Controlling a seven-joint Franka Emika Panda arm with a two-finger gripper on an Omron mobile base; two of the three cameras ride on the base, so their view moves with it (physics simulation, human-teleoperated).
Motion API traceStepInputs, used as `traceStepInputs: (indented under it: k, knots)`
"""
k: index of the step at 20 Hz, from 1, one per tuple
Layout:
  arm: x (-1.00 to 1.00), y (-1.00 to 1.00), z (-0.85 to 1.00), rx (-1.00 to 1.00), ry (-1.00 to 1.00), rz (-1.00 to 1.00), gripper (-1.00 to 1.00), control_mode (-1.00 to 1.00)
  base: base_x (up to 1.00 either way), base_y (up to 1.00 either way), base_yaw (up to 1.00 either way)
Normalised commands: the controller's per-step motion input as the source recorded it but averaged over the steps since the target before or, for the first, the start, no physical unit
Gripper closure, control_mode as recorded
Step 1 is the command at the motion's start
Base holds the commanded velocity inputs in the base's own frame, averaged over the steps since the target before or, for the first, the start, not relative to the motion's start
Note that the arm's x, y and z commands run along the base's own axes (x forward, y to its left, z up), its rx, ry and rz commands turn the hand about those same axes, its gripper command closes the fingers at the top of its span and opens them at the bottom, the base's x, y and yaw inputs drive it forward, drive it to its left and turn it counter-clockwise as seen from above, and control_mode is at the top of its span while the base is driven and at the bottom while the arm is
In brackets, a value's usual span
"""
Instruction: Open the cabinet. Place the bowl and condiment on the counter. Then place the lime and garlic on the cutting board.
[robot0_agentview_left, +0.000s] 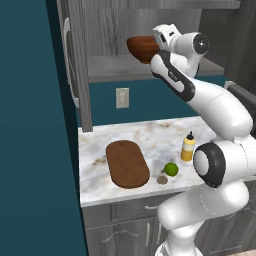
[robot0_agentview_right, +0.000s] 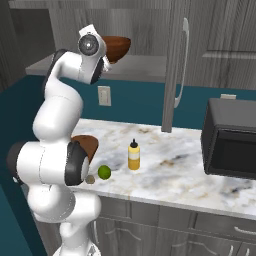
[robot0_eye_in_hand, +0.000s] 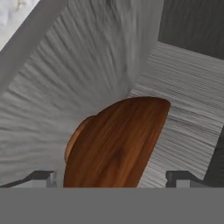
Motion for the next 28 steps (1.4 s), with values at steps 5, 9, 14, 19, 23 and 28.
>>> traceStepInputs:
  k: [5,9,14,19,23,28]
  knots:
    - [0.11,0.00,-0.07,0.00,0.00,0.00,-1.00,-1.00,0.00,0.00,0.00]
    - [0.14,0.00,-0.01,0.00,0.00,0.00,-1.00,-1.00,0.00,0.00,0.00]
    - [0.16,0.03,0.00,0.00,0.00,0.00,-1.00,-1.00,0.00,0.00,0.00]
    - [0.17,0.04,-0.01,0.00,0.00,0.00,-1.00,-1.00,0.00,0.00,0.00]
    - [0.18,0.04,-0.06,0.00,0.00,0.00,-1.00,-1.00,0.00,0.00,0.00]
    - [0.18,0.04,-0.07,0.00,0.00,0.00,-1.00,-1.00,0.00,0.00,0.00]
